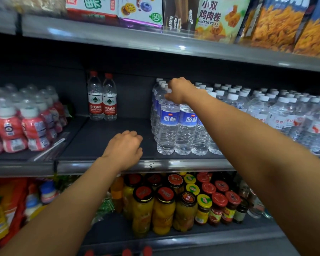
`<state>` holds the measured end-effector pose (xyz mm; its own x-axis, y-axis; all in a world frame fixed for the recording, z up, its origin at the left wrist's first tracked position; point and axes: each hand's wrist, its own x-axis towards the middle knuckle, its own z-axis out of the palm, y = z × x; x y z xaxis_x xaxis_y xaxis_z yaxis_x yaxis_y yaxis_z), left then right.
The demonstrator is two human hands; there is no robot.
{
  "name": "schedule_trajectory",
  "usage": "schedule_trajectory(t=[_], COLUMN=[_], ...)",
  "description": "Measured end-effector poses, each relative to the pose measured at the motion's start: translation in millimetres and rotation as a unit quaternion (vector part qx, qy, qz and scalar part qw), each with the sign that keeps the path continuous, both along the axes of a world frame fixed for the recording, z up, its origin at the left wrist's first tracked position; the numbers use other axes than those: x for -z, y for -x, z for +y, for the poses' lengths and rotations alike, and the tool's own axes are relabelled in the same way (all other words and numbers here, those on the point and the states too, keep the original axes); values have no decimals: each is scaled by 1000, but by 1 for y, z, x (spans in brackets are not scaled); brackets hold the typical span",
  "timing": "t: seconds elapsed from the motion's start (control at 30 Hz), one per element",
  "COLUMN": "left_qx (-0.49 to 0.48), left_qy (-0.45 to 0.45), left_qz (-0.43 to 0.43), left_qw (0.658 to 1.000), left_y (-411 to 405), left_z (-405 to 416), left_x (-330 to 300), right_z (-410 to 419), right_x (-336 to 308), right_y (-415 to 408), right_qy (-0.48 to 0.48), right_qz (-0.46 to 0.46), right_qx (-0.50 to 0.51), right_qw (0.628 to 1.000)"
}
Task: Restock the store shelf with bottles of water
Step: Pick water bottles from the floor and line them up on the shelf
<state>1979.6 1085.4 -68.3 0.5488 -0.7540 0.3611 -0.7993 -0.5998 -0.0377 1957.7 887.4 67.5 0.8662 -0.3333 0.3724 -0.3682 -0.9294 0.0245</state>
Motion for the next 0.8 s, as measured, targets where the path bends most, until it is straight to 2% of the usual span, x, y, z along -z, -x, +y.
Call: schedule_trajectory(t=[0.47,0.8], left_qx=[9,9], left_qy=[-1,-1], left_qz=[0,-14], left_qw=[1000,1000], left_y=[2,19], left_z=[3,10], left_x=[-1,-20], right_z=[0,26], right_x=[4,39], right_y=[6,64], right_qy=[19,76], right_qz=[1,-53], right_qx=[6,-24], right_qw=[1000,995])
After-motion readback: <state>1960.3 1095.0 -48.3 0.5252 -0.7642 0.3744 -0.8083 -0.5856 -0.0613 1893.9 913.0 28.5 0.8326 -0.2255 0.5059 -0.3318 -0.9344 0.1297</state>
